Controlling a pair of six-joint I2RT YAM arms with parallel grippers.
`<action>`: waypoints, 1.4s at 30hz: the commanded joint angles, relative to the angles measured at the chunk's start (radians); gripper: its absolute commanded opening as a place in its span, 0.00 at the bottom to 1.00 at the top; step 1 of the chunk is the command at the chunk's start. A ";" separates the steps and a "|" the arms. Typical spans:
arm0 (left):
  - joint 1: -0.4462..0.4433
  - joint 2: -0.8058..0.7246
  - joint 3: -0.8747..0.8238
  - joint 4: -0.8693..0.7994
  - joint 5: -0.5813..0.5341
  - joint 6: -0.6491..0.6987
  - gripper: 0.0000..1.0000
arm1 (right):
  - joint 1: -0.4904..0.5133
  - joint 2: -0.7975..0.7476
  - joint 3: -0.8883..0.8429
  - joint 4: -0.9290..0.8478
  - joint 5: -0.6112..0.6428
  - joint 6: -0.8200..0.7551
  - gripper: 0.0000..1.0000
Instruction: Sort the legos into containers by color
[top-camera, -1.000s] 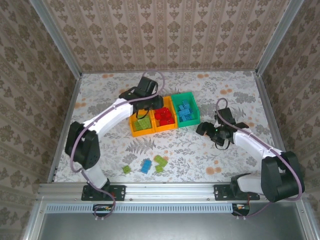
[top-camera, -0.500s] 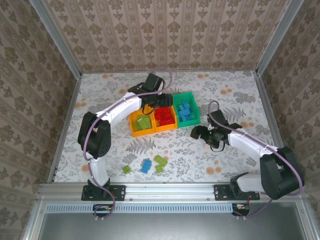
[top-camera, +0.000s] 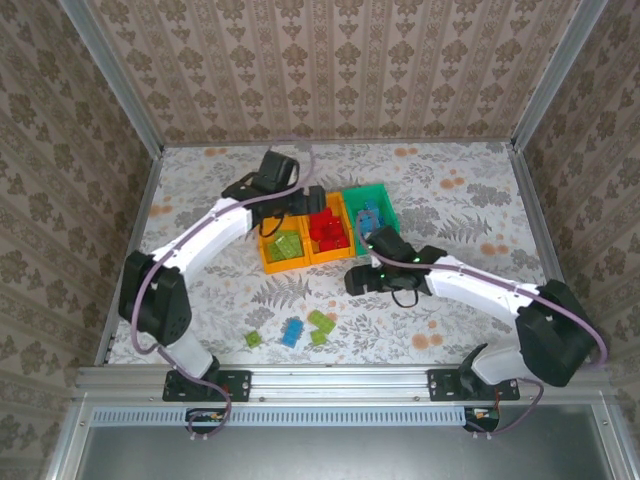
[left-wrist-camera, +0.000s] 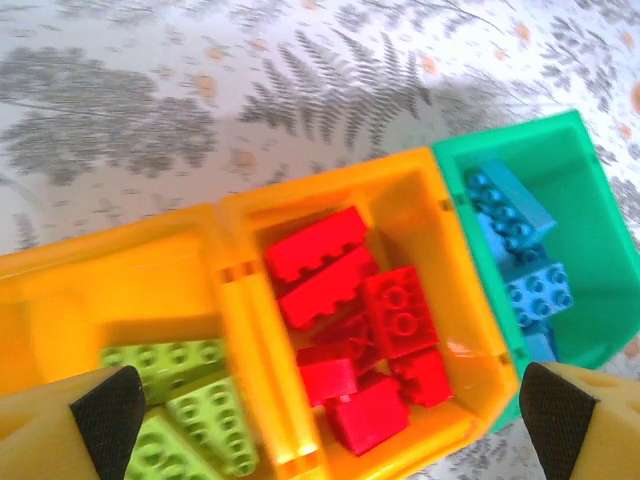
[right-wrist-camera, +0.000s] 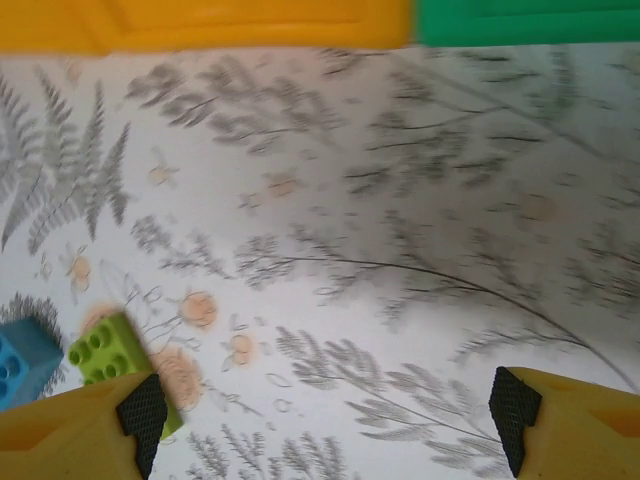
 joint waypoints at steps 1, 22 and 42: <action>0.061 -0.057 -0.096 0.034 0.013 -0.050 1.00 | 0.094 0.092 0.083 -0.086 0.078 -0.130 0.87; 0.211 -0.265 -0.332 0.033 0.010 -0.078 1.00 | 0.288 0.432 0.359 -0.198 0.006 -0.264 0.80; 0.260 -0.356 -0.422 -0.014 0.014 -0.092 1.00 | 0.306 0.556 0.432 -0.271 0.068 -0.299 0.63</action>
